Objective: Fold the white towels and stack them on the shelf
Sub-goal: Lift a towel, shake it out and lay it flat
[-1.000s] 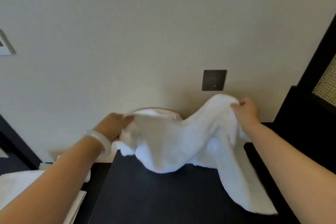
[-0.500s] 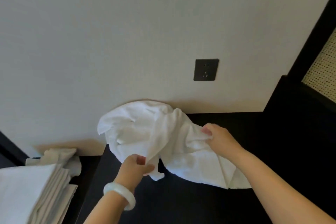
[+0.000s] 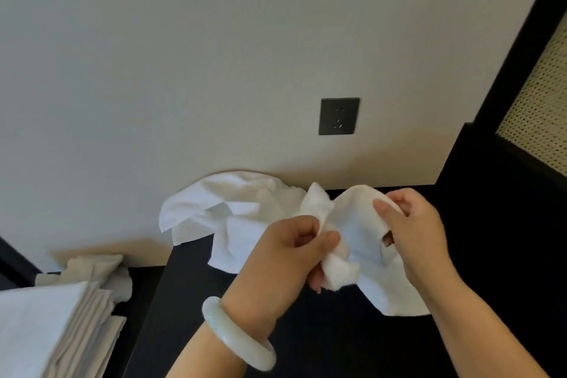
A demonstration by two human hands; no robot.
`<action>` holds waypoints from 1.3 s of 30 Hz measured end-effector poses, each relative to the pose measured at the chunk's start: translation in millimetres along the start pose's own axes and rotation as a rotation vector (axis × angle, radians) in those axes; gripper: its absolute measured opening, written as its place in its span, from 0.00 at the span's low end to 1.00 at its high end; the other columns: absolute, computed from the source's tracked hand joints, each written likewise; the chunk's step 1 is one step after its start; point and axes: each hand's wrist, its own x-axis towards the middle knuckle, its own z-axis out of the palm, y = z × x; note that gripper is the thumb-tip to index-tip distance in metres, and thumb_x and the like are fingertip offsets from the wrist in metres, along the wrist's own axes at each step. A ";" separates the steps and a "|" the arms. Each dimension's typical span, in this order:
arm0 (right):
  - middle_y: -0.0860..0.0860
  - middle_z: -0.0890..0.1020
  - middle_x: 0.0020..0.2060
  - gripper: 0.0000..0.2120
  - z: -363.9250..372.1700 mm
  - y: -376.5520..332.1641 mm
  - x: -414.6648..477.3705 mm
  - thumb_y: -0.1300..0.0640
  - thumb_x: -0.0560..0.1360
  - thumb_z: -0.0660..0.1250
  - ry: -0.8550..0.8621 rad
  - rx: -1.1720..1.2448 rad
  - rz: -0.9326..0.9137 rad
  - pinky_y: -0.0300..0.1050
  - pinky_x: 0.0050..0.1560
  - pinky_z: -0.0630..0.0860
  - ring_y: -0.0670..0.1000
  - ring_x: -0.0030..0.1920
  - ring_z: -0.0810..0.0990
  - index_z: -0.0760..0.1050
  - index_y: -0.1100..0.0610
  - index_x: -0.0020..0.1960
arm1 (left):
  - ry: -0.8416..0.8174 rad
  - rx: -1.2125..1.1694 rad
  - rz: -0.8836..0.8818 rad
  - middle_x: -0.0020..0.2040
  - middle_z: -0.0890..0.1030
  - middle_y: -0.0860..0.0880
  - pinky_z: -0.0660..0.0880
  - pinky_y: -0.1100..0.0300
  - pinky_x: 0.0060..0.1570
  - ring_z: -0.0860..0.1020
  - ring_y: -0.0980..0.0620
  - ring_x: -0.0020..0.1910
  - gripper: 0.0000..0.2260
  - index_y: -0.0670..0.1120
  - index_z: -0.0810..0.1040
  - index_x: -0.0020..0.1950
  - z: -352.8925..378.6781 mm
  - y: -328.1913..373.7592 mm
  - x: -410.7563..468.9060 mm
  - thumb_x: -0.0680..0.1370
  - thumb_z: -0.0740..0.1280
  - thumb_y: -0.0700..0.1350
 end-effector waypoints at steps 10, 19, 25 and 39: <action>0.46 0.85 0.43 0.10 -22.4 -3.9 -54.8 0.64 0.77 0.69 -0.260 0.149 0.070 0.33 0.41 0.78 0.45 0.46 0.84 0.82 0.49 0.48 | 0.061 -0.388 -0.330 0.42 0.82 0.42 0.79 0.58 0.40 0.80 0.50 0.37 0.07 0.35 0.81 0.53 49.8 -21.0 27.9 0.78 0.68 0.38; 0.35 0.78 0.54 0.12 -35.5 4.1 -63.2 0.51 0.77 0.70 -0.466 -0.108 -0.044 0.35 0.53 0.77 0.38 0.57 0.78 0.77 0.34 0.54 | 0.233 -0.301 -0.284 0.40 0.85 0.42 0.81 0.57 0.38 0.85 0.47 0.38 0.05 0.38 0.79 0.52 60.7 -28.5 31.4 0.80 0.66 0.39; 0.39 0.80 0.47 0.14 -26.8 6.8 -66.0 0.59 0.70 0.76 -0.277 -0.101 -0.047 0.49 0.52 0.81 0.43 0.51 0.81 0.74 0.43 0.40 | 0.309 0.015 -0.288 0.47 0.81 0.43 0.80 0.57 0.37 0.83 0.47 0.38 0.10 0.47 0.69 0.54 63.6 -35.7 37.8 0.77 0.68 0.39; 0.48 0.84 0.48 0.12 -120.1 -5.2 -26.1 0.65 0.67 0.73 -0.022 -0.102 -0.305 0.47 0.49 0.80 0.46 0.50 0.84 0.77 0.48 0.39 | 0.065 1.052 -0.285 0.57 0.72 0.48 0.75 0.56 0.54 0.73 0.48 0.55 0.22 0.49 0.68 0.67 -28.2 -79.9 75.8 0.75 0.65 0.38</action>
